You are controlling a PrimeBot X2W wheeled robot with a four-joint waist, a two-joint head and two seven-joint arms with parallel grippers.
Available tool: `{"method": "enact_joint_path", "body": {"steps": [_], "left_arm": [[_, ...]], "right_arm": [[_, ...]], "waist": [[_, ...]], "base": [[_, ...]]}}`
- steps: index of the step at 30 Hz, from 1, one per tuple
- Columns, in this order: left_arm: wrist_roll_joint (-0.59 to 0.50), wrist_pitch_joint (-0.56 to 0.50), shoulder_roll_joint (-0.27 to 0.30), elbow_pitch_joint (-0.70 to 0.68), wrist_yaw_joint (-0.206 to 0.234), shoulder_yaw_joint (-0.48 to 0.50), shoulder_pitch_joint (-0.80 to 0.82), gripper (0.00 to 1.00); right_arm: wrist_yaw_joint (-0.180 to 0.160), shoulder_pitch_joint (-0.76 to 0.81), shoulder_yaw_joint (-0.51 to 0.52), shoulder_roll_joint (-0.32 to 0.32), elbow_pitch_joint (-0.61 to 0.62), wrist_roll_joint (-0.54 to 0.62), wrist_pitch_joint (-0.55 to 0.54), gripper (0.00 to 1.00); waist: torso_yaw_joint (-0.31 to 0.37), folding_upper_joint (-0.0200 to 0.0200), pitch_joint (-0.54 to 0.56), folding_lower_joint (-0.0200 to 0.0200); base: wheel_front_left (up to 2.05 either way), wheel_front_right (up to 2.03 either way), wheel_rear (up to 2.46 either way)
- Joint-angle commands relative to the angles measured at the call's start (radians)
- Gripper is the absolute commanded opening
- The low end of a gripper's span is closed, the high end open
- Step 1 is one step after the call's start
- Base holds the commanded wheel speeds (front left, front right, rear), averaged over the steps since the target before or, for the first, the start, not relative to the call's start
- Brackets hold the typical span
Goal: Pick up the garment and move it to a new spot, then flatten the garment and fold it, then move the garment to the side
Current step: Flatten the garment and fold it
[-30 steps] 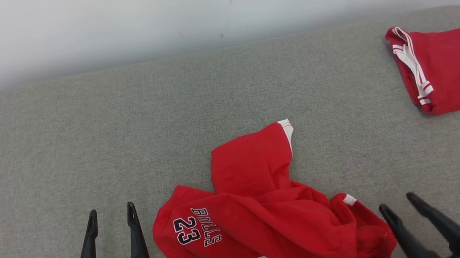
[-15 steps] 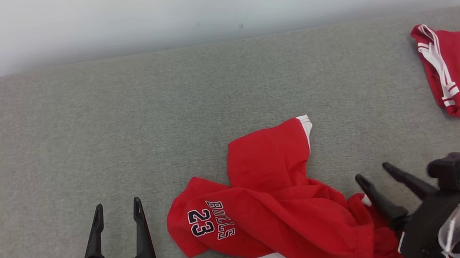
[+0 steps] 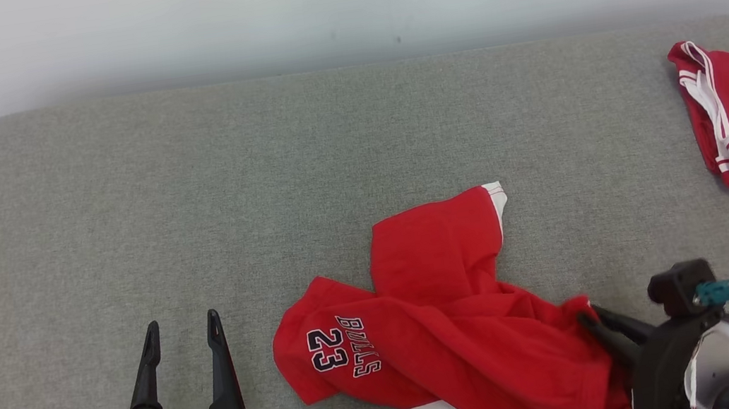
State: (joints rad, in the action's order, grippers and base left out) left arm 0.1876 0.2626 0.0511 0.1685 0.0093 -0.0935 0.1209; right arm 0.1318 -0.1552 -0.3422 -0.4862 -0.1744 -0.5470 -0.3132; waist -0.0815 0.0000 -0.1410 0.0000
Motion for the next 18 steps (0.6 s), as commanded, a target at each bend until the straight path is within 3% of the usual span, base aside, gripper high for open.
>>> {"method": "enact_joint_path", "body": {"steps": [1,10,18], "left_arm": [[0.009,0.003,-0.001,-0.004,0.004,0.001,-0.008,1.0],[0.004,0.003,-0.001,-0.008,0.004,-0.002,0.003,1.0],[0.007,0.003,-0.001,0.005,-0.008,-0.003,0.028,1.0]], "right_arm": [[-0.002,-0.013,0.004,-0.002,0.005,0.002,0.011,0.0],[-0.002,-0.146,0.097,0.042,-0.032,0.038,0.169,0.0],[-0.002,-0.343,0.158,0.101,-0.234,0.085,0.296,0.0]], "waist": [[0.002,0.0,0.0,0.0],[0.001,0.0,-0.011,0.0],[-0.023,0.0,-0.032,0.0]], "base": [[0.0,0.0,0.0],[0.0,0.0,0.0],[0.0,0.0,0.0]]}}
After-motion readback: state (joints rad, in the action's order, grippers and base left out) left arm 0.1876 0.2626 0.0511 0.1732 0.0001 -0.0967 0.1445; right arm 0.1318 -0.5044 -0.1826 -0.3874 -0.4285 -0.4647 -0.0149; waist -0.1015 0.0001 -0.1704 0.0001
